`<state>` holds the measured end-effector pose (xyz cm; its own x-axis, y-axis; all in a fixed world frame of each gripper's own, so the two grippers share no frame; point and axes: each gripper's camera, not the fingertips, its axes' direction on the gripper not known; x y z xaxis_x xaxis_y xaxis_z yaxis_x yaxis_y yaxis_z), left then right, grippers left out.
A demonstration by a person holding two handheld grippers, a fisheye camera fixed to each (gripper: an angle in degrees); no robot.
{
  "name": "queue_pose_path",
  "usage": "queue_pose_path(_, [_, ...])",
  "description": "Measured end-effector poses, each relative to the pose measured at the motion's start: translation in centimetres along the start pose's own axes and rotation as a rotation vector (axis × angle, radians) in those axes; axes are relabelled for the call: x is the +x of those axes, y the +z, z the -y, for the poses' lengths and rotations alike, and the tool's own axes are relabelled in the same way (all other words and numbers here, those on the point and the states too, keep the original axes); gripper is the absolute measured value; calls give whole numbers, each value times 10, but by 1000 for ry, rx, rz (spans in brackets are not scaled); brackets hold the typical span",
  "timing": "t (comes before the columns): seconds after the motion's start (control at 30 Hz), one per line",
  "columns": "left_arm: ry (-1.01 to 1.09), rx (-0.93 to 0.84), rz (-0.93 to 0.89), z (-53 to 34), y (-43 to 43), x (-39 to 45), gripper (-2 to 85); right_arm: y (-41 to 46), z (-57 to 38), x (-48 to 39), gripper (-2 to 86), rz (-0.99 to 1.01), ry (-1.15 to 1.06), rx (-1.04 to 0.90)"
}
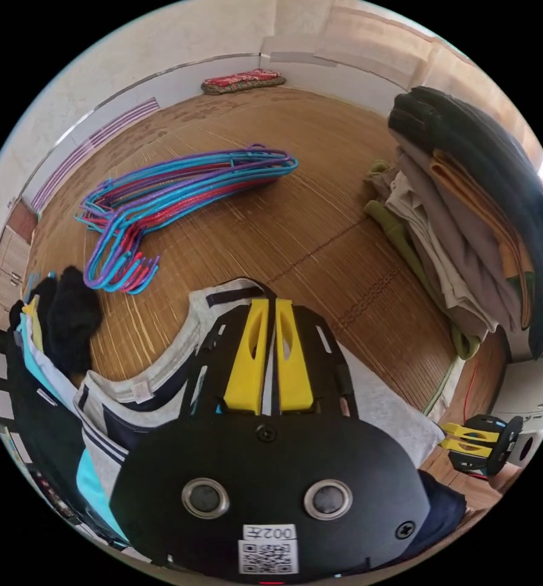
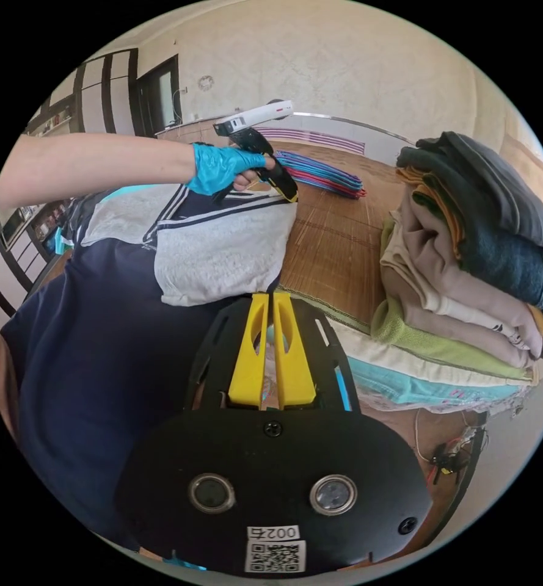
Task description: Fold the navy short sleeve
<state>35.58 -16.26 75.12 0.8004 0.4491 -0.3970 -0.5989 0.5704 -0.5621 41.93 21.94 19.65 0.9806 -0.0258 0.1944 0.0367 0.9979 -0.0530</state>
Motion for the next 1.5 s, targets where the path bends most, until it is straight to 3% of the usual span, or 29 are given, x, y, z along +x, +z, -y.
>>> queue_pose_path(0.63, [144, -42, 40, 34, 19, 0, -8, 16, 9, 17, -7, -2, 5, -59])
queue_pose_path(0.77, [116, 20, 11, 34, -1, -15, 9, 7, 11, 25, 1, 45, 11, -75])
queue_pose_path(0.93, [94, 72, -36, 15, -25, -31, 22, -6, 16, 27, 18, 23, 19, -32])
queue_pose_path(1.13, [117, 9, -94, -28, -20, -30, 51, 4, 33, 24, 60, 84, 59, -20])
queue_pose_path(1.5, [134, -38, -3, -62, -6, -28, 71, 29, 34, 5, 50, 34, 87, -92])
